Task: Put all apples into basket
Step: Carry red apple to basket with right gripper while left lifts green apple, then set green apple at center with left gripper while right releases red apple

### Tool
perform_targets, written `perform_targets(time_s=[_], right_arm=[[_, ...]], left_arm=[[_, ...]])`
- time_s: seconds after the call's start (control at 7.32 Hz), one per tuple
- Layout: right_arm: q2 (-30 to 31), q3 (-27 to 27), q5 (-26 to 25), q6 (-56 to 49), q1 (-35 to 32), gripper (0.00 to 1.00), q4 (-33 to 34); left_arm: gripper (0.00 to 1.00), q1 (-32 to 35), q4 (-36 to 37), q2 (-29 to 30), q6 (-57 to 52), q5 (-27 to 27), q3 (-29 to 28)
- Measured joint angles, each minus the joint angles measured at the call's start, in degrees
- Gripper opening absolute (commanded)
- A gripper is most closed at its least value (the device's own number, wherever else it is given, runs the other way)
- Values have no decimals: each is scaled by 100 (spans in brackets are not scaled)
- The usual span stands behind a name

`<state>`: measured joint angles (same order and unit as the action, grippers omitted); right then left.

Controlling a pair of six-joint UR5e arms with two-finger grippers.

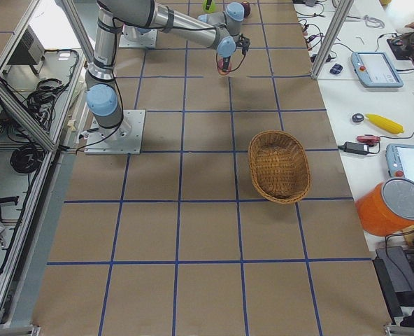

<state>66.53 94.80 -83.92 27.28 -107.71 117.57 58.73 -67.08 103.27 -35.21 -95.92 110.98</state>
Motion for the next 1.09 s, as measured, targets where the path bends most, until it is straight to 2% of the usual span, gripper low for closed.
perform_targets(time_s=[0.14, 0.41, 0.68, 0.82, 0.96, 1.09], right_arm=[[353, -55, -388, -107, 327, 0, -416], [900, -212, -1012, -1164, 1598, 0, -950], [1007, -432, -1150, -3037, 2983, 0, -928], [863, -541, -1164, -4003, 3584, 0, -723], [557, -685, -1162, -4881, 4116, 0, -414], [75, -954, -1155, -5554, 4554, 0, -102]], left_arm=[[26, 522, -304, -160, 749, 267, -52], [27, 1865, -573, -226, 2905, 650, -216], [29, 3283, -498, 58, 4909, 1221, -726], [29, 3915, -241, 319, 5654, 1625, -1010], [44, 4376, 118, 639, 6118, 1838, -1218], [99, 4709, 541, 1007, 6346, 1906, -1341]])
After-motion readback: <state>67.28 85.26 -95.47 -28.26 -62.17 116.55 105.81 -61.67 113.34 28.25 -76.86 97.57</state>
